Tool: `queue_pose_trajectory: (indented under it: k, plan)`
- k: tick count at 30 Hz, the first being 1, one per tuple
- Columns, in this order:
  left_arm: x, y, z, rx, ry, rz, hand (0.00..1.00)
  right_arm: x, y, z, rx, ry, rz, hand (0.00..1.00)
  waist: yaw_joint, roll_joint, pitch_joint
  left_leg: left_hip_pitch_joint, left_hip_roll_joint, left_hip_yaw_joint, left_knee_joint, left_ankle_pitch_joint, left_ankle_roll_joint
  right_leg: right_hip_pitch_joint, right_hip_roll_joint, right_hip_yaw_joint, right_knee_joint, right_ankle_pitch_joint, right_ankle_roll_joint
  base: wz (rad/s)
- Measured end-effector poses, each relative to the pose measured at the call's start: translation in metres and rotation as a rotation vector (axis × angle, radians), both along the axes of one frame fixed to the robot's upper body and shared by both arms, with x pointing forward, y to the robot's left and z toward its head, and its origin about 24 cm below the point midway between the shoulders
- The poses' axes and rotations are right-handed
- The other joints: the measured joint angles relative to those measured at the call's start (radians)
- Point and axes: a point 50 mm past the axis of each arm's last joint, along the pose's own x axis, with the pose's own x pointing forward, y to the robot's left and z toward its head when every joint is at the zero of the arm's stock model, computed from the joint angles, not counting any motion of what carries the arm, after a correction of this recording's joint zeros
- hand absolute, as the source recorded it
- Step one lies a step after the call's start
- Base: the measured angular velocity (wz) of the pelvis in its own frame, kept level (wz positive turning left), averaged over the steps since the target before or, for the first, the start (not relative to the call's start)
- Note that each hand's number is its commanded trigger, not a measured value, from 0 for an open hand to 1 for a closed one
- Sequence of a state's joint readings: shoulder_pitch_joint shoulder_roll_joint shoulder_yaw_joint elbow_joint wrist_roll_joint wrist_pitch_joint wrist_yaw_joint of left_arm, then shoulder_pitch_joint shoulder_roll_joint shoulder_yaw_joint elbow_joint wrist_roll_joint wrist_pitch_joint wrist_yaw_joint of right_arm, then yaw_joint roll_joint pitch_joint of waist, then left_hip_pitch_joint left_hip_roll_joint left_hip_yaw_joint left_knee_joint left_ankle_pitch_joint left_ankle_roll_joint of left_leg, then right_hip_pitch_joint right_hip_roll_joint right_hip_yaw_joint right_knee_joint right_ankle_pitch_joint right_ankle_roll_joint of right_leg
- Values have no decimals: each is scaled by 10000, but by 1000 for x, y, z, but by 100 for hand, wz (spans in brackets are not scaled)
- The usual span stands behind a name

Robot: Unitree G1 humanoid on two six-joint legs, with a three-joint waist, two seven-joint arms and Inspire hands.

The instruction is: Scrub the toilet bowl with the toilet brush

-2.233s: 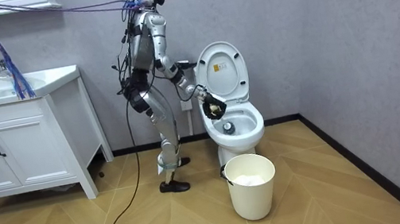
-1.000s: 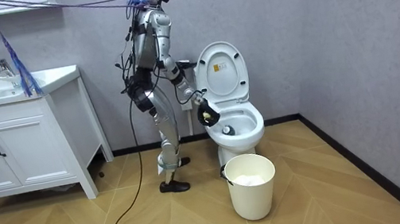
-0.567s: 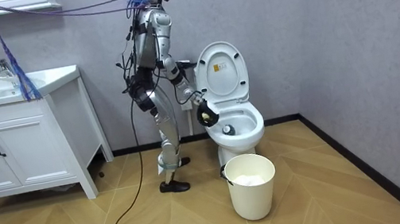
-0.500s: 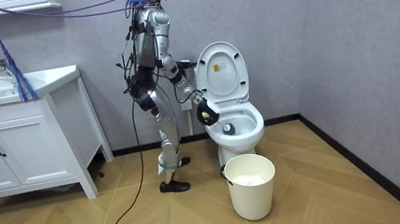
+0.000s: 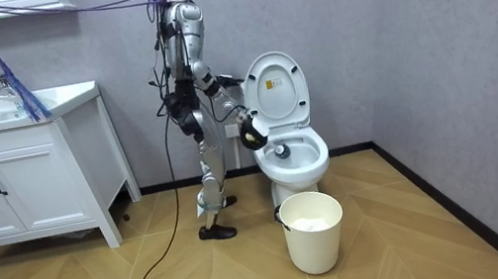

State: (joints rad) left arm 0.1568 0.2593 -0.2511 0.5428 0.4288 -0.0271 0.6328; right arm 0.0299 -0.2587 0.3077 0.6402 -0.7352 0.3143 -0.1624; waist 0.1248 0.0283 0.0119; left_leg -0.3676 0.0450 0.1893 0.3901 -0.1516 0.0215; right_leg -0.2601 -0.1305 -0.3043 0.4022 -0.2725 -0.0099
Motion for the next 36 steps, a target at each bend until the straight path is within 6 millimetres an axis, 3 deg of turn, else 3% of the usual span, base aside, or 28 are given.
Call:
queue_pose_trajectory:
  k: [6,8,11,17,23,36]
  plan:
    - [-44,14,-25,-533,2075,873,0,-17,5,0,440,246,160,100,46,-231,-30,1179,-42,-30,-523,-63,-100,1284,135,-131,-733,44,62,3]
    - [-68,21,-34,-869,2981,1600,0,-26,5,-2,677,491,-81,100,45,-394,-66,1286,-31,-94,-526,-121,-160,1573,208,-256,-980,60,81,18]
    - [-93,26,-40,-1586,3440,3024,0,-40,0,-7,941,773,-471,100,173,-469,-77,1615,-40,-269,-547,-303,-208,1956,270,-281,-1199,66,124,9]
    - [-107,31,-42,-2317,3520,4232,0,-55,-2,-15,1362,1168,-817,100,148,-656,4,2479,-126,-286,-1090,-321,-230,2805,277,-351,-1657,64,216,3]
    - [-119,31,-50,-3056,3838,5402,0,-79,-9,-22,2470,1155,-1915,100,-215,-802,-62,3086,-221,-198,-1399,-326,-238,3306,275,-225,-1814,112,292,-5]
    - [-136,40,-60,-3307,4701,6294,0,-127,-23,-45,4100,1181,-6657,100,-918,-672,-44,3902,-202,270,-1915,-346,-261,3622,339,544,-1826,143,329,-13]
